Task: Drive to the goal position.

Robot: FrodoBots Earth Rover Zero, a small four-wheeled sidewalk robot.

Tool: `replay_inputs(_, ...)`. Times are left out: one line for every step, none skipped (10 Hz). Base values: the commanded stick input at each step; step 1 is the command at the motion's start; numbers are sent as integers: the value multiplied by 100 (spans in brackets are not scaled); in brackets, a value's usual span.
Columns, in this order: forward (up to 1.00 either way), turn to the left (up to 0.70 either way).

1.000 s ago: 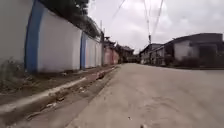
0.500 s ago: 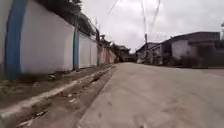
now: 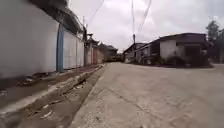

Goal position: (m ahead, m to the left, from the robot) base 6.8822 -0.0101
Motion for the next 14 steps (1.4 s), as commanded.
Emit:
replay_inputs(100,0)
replay_inputs(100,0)
replay_inputs(100,2)
replay_inputs(100,3)
replay_inputs(100,7)
replay_inputs(100,19)
replay_inputs(100,37)
replay_inputs(100,37)
replay_inputs(100,0)
replay_inputs(100,0)
replay_inputs(100,0)
replay_inputs(100,0)
replay_inputs(100,0)
replay_inputs(100,0)
